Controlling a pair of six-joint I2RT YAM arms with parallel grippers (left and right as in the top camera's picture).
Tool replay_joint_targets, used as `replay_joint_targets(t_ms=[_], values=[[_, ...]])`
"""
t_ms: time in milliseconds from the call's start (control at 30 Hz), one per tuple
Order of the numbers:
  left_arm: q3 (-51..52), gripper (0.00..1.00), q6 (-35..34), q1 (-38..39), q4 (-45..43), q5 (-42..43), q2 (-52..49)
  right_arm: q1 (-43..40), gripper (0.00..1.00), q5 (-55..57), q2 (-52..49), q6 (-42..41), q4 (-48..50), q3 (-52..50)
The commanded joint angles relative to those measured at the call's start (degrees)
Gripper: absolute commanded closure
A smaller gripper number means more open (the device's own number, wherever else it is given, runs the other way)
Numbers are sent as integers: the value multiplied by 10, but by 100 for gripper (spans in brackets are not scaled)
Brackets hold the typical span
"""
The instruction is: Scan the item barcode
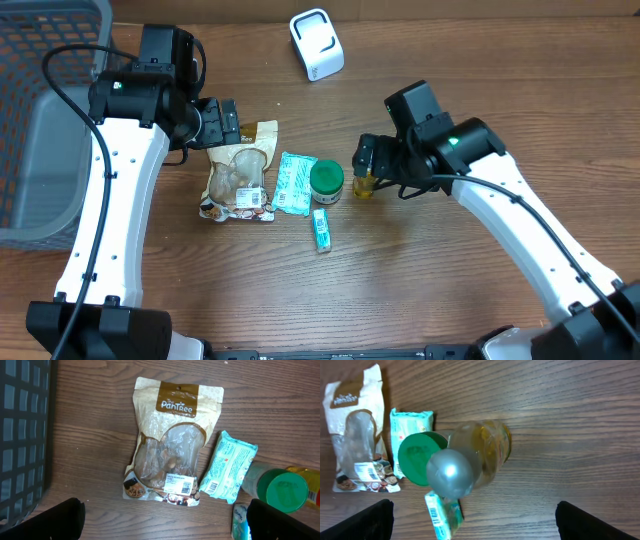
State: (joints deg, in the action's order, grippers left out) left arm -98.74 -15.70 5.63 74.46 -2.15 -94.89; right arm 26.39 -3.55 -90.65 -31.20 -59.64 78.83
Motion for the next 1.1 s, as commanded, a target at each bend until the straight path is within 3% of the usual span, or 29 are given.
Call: replay_joint_targets(t_ms=[0, 467, 1067], values=[[1, 0, 5, 0, -2, 3, -5, 10, 0, 14, -8, 15, 5, 15], [1, 0, 5, 0, -2, 3, -5, 42, 0, 102, -83, 17, 47, 14], [1, 0, 5, 0, -2, 3, -5, 40, 0, 115, -84, 17, 54, 10]])
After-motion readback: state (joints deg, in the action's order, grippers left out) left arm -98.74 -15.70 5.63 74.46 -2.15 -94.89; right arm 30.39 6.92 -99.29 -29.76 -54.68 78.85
